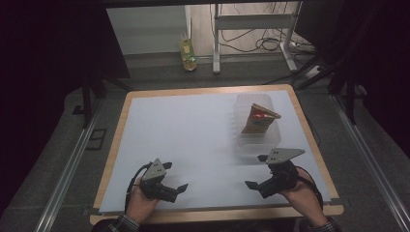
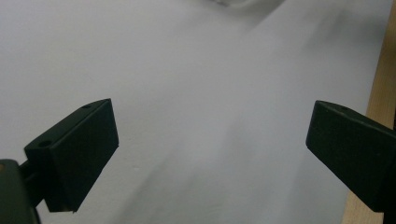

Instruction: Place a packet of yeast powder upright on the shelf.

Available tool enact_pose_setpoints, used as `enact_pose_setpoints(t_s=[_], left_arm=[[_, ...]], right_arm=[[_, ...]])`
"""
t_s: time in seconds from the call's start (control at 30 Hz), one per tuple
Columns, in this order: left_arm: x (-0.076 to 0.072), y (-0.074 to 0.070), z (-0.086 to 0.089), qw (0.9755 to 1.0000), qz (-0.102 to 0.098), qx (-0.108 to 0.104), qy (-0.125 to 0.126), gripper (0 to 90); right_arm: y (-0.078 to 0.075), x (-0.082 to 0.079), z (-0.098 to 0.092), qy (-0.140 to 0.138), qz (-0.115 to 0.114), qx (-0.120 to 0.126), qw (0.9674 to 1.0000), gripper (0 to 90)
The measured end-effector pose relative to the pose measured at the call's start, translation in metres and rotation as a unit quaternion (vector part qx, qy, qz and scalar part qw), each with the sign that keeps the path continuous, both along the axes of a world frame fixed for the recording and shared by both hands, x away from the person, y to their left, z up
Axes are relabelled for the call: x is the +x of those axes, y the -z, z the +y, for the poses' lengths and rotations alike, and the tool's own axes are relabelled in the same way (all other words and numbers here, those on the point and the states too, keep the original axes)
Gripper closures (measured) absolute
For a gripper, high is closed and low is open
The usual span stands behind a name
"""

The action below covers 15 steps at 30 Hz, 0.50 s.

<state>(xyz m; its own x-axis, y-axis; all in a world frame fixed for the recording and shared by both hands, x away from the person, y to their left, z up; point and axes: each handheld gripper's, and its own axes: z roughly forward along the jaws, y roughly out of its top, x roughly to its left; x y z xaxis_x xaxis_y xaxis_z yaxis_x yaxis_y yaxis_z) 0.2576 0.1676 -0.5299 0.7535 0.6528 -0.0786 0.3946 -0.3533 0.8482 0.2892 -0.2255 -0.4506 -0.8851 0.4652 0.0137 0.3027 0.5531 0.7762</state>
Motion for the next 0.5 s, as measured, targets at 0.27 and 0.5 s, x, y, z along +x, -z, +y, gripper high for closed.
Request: enact_pose_setpoints(t_s=[0.27,0.5], left_arm=[[0.000,0.000,0.000,1.0000,0.000,0.000,0.001,2.5],[0.000,0.000,0.000,1.0000,0.000,0.001,0.001,2.5]], right_arm=[[0.013,-0.003,0.003,-0.003,-0.007,-0.003,1.0000,1.2],[0.022,-0.005,0.007,-0.008,-0.008,-0.005,0.9999,1.3]])
